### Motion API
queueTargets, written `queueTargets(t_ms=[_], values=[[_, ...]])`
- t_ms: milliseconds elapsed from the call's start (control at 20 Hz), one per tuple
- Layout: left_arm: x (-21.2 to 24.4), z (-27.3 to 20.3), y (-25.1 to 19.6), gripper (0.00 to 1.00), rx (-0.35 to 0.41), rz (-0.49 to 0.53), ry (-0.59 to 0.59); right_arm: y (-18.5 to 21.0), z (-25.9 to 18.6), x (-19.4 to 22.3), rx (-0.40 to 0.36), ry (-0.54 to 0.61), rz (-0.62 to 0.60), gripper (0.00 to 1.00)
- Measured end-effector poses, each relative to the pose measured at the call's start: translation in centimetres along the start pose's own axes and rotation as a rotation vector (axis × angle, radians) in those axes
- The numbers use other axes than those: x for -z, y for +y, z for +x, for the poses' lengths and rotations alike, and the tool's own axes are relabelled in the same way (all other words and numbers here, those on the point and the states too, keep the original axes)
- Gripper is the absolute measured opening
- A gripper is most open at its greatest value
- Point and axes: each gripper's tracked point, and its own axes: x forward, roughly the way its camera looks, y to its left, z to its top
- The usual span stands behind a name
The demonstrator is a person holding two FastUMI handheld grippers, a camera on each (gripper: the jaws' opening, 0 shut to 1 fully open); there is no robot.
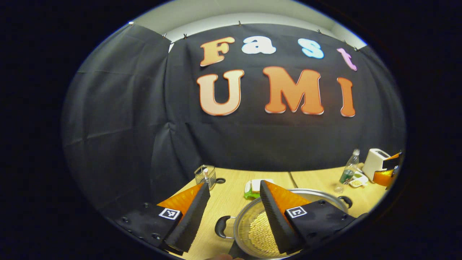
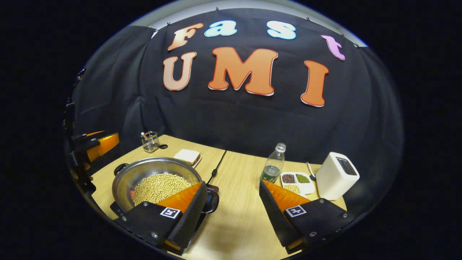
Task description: First push the handle of the pot to place it horizontally, then grasp the pot with both hands and set it on the induction cooktop.
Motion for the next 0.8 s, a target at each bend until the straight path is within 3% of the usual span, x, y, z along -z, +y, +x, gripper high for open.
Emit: queueTargets(t_ms=[100,150,200,550,750,800], values=[[-3.3,-2.0,-0.9,0.97,0.027,-0.022,-0.046,-3.2,-3.1,-2.1,0.023,-0.059,-0.032,0.93],[-5.2,-3.2,-1.4,0.89,0.041,-0.033,-0.062,-5.0,-5.1,-3.1,0.047,-0.091,-0.046,0.94],[-6.9,-4.3,-1.8,0.97,0.054,-0.043,-0.078,-6.5,-6.6,-3.9,0.07,-0.125,-0.056,0.94],[-15.0,-9.5,-3.8,0.97,0.115,-0.11,-0.196,-14.6,-17.6,-10.7,0.171,-0.326,-0.047,0.95],[-19.4,-13.4,-4.0,0.97,0.133,-0.143,-0.263,-18.1,-22.7,-13.1,0.221,-0.381,-0.045,0.95],[-19.5,-13.9,-0.9,0.97,0.132,-0.142,-0.276,-19.2,-23.9,-13.7,0.251,-0.39,-0.051,0.97]])
